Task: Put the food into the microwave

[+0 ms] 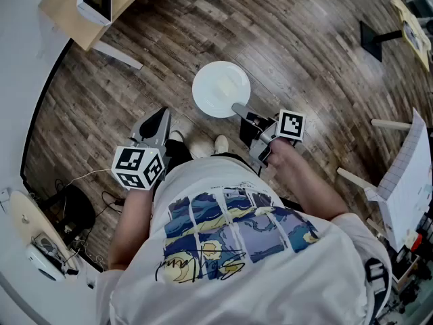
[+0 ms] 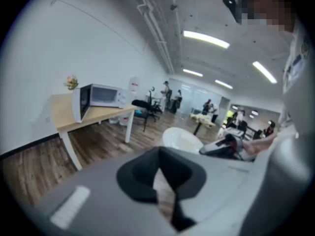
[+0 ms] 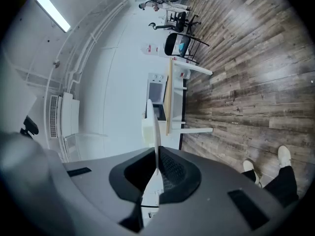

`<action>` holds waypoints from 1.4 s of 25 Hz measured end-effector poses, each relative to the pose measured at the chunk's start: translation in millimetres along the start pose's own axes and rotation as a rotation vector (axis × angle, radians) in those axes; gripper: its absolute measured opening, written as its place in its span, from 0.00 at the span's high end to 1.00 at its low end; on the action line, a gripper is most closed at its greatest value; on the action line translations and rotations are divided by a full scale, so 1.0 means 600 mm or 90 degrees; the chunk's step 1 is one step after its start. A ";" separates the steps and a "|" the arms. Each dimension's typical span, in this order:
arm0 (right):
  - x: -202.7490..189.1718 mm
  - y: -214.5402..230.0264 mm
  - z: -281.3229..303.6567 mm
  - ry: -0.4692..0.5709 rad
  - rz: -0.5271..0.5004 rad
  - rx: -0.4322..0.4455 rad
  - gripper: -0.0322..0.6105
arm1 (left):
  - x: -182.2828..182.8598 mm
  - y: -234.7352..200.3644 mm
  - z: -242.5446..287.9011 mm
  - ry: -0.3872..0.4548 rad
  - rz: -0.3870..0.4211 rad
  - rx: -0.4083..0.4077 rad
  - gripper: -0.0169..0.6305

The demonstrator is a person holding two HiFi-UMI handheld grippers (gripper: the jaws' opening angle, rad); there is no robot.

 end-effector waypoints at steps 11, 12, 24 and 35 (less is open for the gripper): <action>0.047 -0.053 0.160 0.026 0.011 -0.013 0.93 | 0.058 -0.177 0.029 0.027 -0.029 -0.060 0.96; 0.049 -0.060 0.175 0.031 0.020 -0.017 0.93 | 0.070 -0.199 0.034 0.028 -0.030 -0.068 0.96; 0.122 -0.159 0.451 0.080 0.043 -0.040 0.93 | 0.211 -0.490 0.011 0.068 0.030 -0.119 0.96; 0.217 -0.222 0.578 0.069 0.028 -0.050 0.93 | 0.261 -0.584 -0.039 0.135 -0.017 -0.060 0.96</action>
Point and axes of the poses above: the fingertips, and each gripper's own axes: z forward along the fingers, y to its right, x out of its top, the point moved 8 cm from there along -z, backward along the fingers, and after that the axes turned 9 degrees about -x, right-handed, at the moved point
